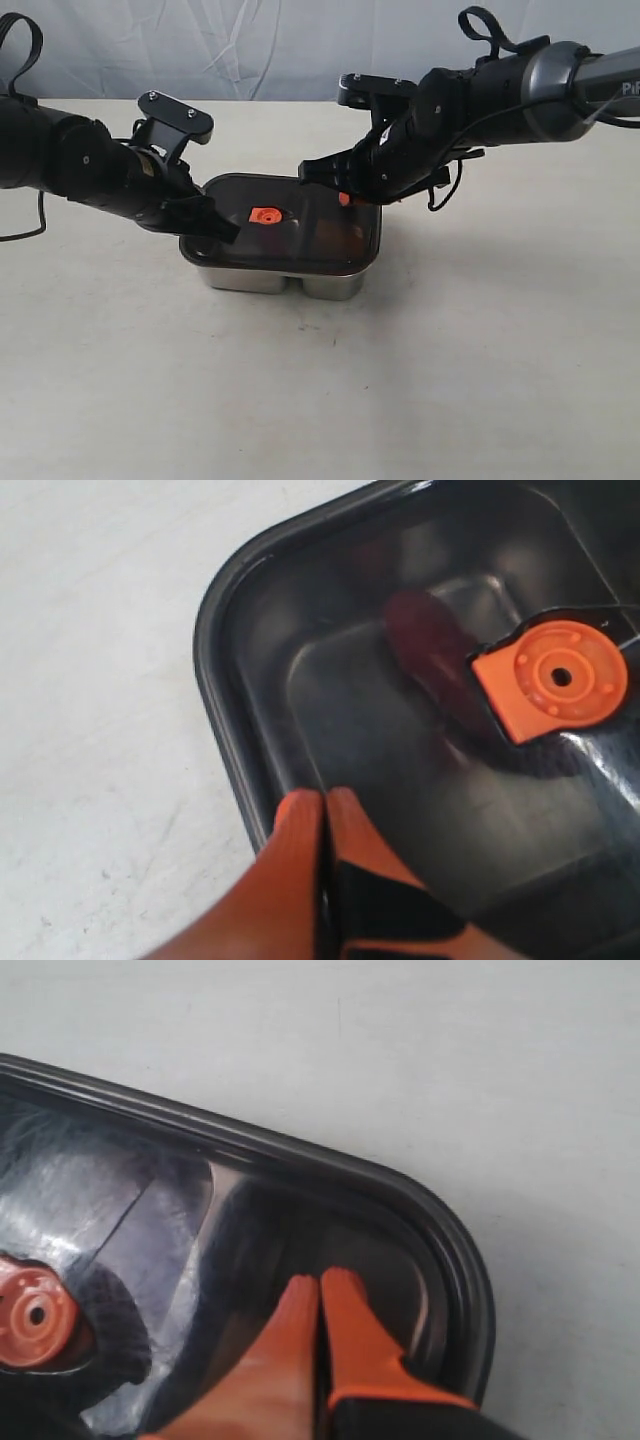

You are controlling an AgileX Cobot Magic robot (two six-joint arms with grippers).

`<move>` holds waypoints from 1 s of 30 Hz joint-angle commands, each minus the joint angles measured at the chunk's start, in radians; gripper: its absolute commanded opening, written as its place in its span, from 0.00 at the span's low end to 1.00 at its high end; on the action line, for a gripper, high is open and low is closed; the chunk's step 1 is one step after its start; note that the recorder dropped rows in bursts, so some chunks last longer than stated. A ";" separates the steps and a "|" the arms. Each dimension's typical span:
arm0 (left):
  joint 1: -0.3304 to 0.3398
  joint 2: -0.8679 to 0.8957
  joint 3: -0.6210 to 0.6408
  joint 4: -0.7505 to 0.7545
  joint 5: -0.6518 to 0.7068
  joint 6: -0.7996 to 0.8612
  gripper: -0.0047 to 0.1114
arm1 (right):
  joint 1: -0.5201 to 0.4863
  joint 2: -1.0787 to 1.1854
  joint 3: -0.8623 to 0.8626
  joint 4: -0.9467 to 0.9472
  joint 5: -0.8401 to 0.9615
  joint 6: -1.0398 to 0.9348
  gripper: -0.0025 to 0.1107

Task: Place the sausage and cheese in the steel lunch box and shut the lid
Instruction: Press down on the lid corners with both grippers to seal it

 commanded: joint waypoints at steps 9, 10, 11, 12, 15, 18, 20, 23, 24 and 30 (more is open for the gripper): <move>-0.006 0.051 0.007 -0.025 0.040 0.014 0.04 | 0.003 0.100 0.003 0.048 0.103 -0.007 0.01; -0.006 0.051 0.007 -0.025 0.040 0.016 0.04 | 0.003 0.102 0.003 0.048 0.110 -0.007 0.01; -0.006 0.051 0.007 -0.025 0.040 0.018 0.04 | 0.003 0.100 0.003 0.051 0.120 -0.007 0.01; -0.006 0.051 0.007 -0.025 0.042 0.021 0.04 | 0.003 0.095 0.003 0.053 0.134 -0.007 0.01; -0.006 0.051 0.007 -0.025 0.046 0.023 0.04 | 0.003 0.067 0.003 0.053 0.180 -0.007 0.01; -0.006 0.051 0.007 -0.025 0.046 0.023 0.04 | 0.003 0.042 0.003 0.048 0.223 -0.007 0.01; -0.006 0.051 0.007 -0.025 0.046 0.023 0.04 | 0.003 0.029 0.003 0.052 0.263 -0.007 0.01; -0.006 0.051 0.007 -0.029 0.046 0.023 0.04 | 0.003 0.021 0.003 0.047 0.310 -0.007 0.01; -0.006 0.051 0.007 -0.029 0.046 0.023 0.04 | 0.003 0.018 0.003 0.045 0.312 -0.007 0.01; -0.006 0.041 0.007 -0.029 0.025 0.023 0.04 | 0.003 -0.033 0.003 0.023 0.249 -0.007 0.01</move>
